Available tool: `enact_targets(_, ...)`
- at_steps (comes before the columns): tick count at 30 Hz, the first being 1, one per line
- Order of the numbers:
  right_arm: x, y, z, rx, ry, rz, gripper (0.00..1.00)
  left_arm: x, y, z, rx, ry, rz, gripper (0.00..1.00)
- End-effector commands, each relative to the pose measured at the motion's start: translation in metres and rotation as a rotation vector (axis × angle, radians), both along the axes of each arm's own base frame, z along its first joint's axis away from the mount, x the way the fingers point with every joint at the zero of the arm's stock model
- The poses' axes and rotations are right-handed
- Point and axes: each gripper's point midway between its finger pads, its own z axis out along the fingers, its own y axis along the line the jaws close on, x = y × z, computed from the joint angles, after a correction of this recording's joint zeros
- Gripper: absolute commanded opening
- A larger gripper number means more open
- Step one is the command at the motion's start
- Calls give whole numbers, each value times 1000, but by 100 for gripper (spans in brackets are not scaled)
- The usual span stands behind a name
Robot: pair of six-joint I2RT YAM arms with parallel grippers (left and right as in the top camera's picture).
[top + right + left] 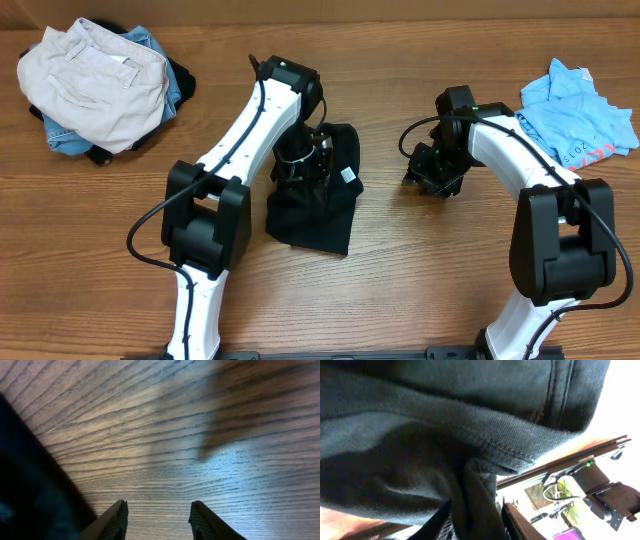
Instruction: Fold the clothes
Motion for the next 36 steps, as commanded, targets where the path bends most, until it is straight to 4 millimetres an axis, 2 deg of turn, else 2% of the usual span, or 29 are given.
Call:
enact_targets(1,5,0,5,9,-30,-4,53,-5,-4,16,-39,-43,-46,33)
enact_targets(3,7,1,5,10,-39,-4,57,-5,-5,27,-58,-88,-63,33)
enact_targets(6,13,1,9,52,-45,-43,57,10,2,55,-67,-273,-82,34)
enact_targets(7,15,4,13,97,-48,-52,53,13,3,65,-75,-325,-84,34)
enact_targets(9,26,11,32,237,-87,-40,30,28,15,97,-50,-523,-81,34)
enact_targets(10,29,11,39,265,-94,-49,18,33,25,117,-23,-620,-65,39)
enact_targets(11,32,10,48,278,-104,-54,11,36,38,131,20,-690,-45,64)
enact_targets(12,33,10,59,281,-114,-53,7,38,49,140,65,-735,-16,100)
enact_targets(13,34,13,70,297,-129,-41,4,40,60,146,116,-770,18,100)
enact_targets(15,28,45,114,431,-219,80,4,52,94,156,250,-812,206,100)
enact_targets(16,23,56,124,458,-236,109,4,55,106,157,267,-803,273,100)
enact_targets(17,12,78,135,499,-239,166,4,60,123,157,275,-779,366,100)
enact_targets(18,4,94,137,519,-227,206,4,65,141,155,278,-756,442,100)
enact_targets(20,-22,139,136,540,-207,341,4,71,176,154,318,-728,584,100)
enact_targets(23,-52,207,144,593,-232,484,4,65,205,152,359,-685,654,100)
enact_targets(24,-60,225,141,575,-238,504,7,60,210,151,371,-663,663,100)
enact_targets(25,-63,232,133,531,-233,494,8,57,211,150,375,-653,661,100)
enact_targets(28,-66,236,103,429,-206,493,11,53,210,149,379,-639,644,100)
enact_targets(30,-57,222,74,316,-193,459,11,51,210,149,381,-633,643,100)
enact_targets(31,-50,209,52,272,-169,435,11,49,210,148,384,-625,640,100)
enact_targets(33,-45,199,27,251,-111,415,11,48,211,148,387,-622,635,100)
enact_targets(35,-56,189,8,217,-9,386,4,48,211,148,387,-623,629,100)
enact_targets(36,-64,180,4,170,41,365,4,48,211,148,385,-627,612,100)
